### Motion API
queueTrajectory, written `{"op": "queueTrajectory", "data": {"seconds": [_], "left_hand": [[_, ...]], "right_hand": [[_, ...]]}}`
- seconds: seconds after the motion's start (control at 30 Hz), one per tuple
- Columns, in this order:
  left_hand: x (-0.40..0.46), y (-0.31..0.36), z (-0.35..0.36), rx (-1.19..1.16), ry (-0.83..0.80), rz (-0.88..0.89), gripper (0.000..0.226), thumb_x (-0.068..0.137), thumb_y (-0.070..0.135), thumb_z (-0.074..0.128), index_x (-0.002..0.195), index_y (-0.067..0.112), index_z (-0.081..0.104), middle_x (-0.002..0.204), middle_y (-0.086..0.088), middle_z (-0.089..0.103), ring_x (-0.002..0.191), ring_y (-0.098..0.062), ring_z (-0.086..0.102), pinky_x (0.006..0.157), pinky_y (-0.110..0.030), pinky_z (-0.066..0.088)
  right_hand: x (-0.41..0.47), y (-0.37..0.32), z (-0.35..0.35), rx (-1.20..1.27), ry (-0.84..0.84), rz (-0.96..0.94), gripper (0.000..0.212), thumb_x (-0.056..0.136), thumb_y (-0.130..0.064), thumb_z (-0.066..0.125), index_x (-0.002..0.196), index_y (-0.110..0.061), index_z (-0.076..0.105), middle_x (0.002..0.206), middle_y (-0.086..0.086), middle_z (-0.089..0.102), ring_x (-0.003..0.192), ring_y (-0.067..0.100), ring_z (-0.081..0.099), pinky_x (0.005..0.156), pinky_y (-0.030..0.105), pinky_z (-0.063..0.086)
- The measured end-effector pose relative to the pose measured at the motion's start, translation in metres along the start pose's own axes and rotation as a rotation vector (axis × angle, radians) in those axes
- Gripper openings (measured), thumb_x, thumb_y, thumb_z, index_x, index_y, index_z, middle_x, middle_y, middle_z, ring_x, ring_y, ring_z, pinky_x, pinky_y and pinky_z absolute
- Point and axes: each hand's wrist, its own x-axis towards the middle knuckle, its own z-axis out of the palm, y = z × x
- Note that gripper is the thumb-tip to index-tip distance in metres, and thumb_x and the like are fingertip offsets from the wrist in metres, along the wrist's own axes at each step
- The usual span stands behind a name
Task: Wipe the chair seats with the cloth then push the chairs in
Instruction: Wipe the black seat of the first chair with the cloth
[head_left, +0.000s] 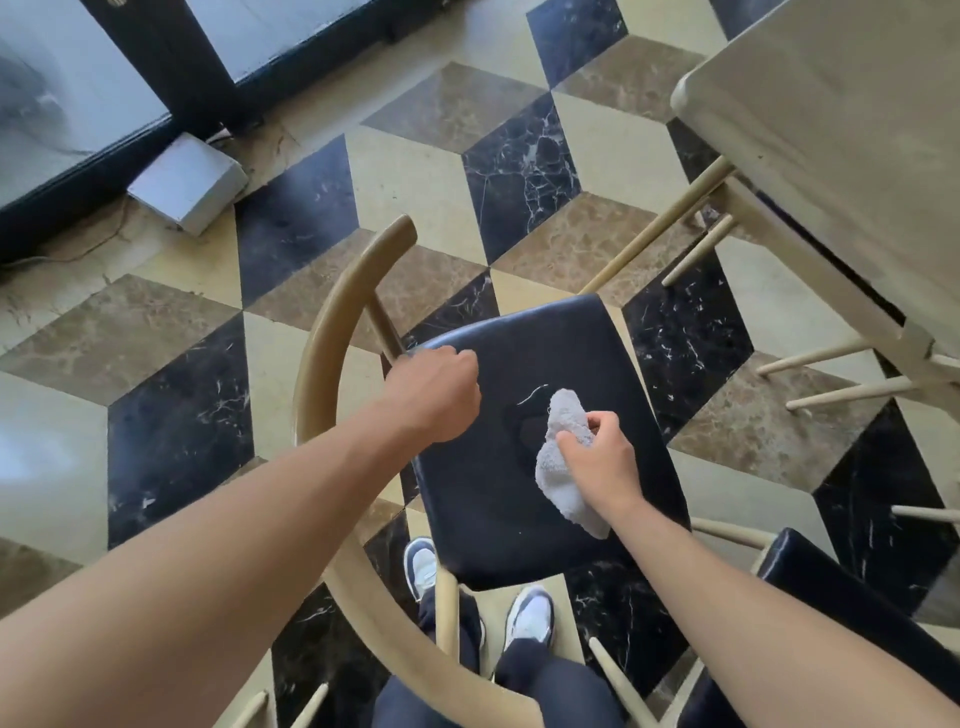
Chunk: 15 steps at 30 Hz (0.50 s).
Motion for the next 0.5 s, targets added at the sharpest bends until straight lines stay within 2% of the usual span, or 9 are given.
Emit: {"op": "queueTrajectory", "data": {"seconds": [0.07, 0.13, 0.2, 0.27, 0.37, 0.43, 0.5], "left_hand": [[0.011, 0.009, 0.008, 0.006, -0.073, 0.008, 0.014, 0.092, 0.028, 0.041, 0.084, 0.017, 0.038, 0.103, -0.010, 0.060, 0.095, -0.032, 0.056, 0.070, -0.039, 0.033], [0.026, 0.020, 0.019, 0.077, -0.164, 0.057, 0.011, 0.091, 0.027, 0.043, 0.086, 0.018, 0.040, 0.102, -0.008, 0.060, 0.089, -0.030, 0.052, 0.072, -0.040, 0.031], [0.037, 0.025, 0.029, 0.185, -0.207, 0.130, 0.007, 0.089, 0.024, 0.048, 0.085, 0.020, 0.044, 0.092, -0.004, 0.059, 0.080, -0.027, 0.045, 0.071, -0.039, 0.028], [0.054, 0.028, 0.041, 0.256, -0.221, 0.164, 0.005, 0.087, 0.022, 0.050, 0.083, 0.021, 0.046, 0.079, 0.001, 0.050, 0.076, -0.026, 0.044, 0.068, -0.037, 0.027], [0.081, 0.026, 0.063, 0.278, -0.242, 0.130, 0.012, 0.090, 0.025, 0.048, 0.078, 0.022, 0.045, 0.065, 0.005, 0.038, 0.068, -0.025, 0.046, 0.053, -0.031, 0.026], [0.097, 0.026, 0.076, 0.259, -0.220, 0.082, 0.018, 0.093, 0.026, 0.047, 0.076, 0.020, 0.043, 0.063, 0.004, 0.036, 0.064, -0.024, 0.044, 0.046, -0.030, 0.021], [0.115, 0.027, 0.085, 0.216, -0.194, 0.044, 0.017, 0.095, 0.026, 0.045, 0.081, 0.017, 0.041, 0.065, 0.004, 0.036, 0.066, -0.026, 0.047, 0.046, -0.031, 0.022]], "right_hand": [[-0.003, 0.008, 0.016, -0.086, 0.042, -0.151, 0.038, 0.087, -0.031, 0.066, 0.119, -0.020, 0.050, 0.118, -0.001, 0.051, 0.097, 0.018, 0.056, 0.078, 0.033, 0.048], [-0.004, 0.026, 0.039, -0.288, 0.067, -0.448, 0.040, 0.084, -0.024, 0.070, 0.121, -0.018, 0.055, 0.117, 0.002, 0.049, 0.097, 0.023, 0.054, 0.074, 0.038, 0.052], [-0.005, 0.043, 0.060, -0.489, 0.068, -0.694, 0.042, 0.076, -0.014, 0.078, 0.115, -0.021, 0.064, 0.112, 0.006, 0.055, 0.092, 0.027, 0.055, 0.068, 0.040, 0.055], [0.004, 0.067, 0.081, -0.608, 0.076, -0.769, 0.043, 0.069, -0.009, 0.082, 0.107, -0.027, 0.070, 0.110, 0.008, 0.060, 0.086, 0.030, 0.059, 0.069, 0.042, 0.055], [0.023, 0.104, 0.103, -0.725, 0.062, -0.773, 0.048, 0.067, -0.015, 0.084, 0.108, -0.033, 0.065, 0.113, 0.006, 0.049, 0.082, 0.030, 0.061, 0.070, 0.042, 0.055], [0.035, 0.120, 0.111, -0.711, 0.028, -0.811, 0.054, 0.066, -0.021, 0.083, 0.112, -0.036, 0.058, 0.111, 0.004, 0.044, 0.081, 0.027, 0.059, 0.072, 0.041, 0.053], [0.053, 0.124, 0.112, -0.680, 0.022, -0.860, 0.060, 0.063, -0.024, 0.084, 0.114, -0.037, 0.056, 0.109, 0.003, 0.043, 0.082, 0.026, 0.058, 0.072, 0.041, 0.051]]}}
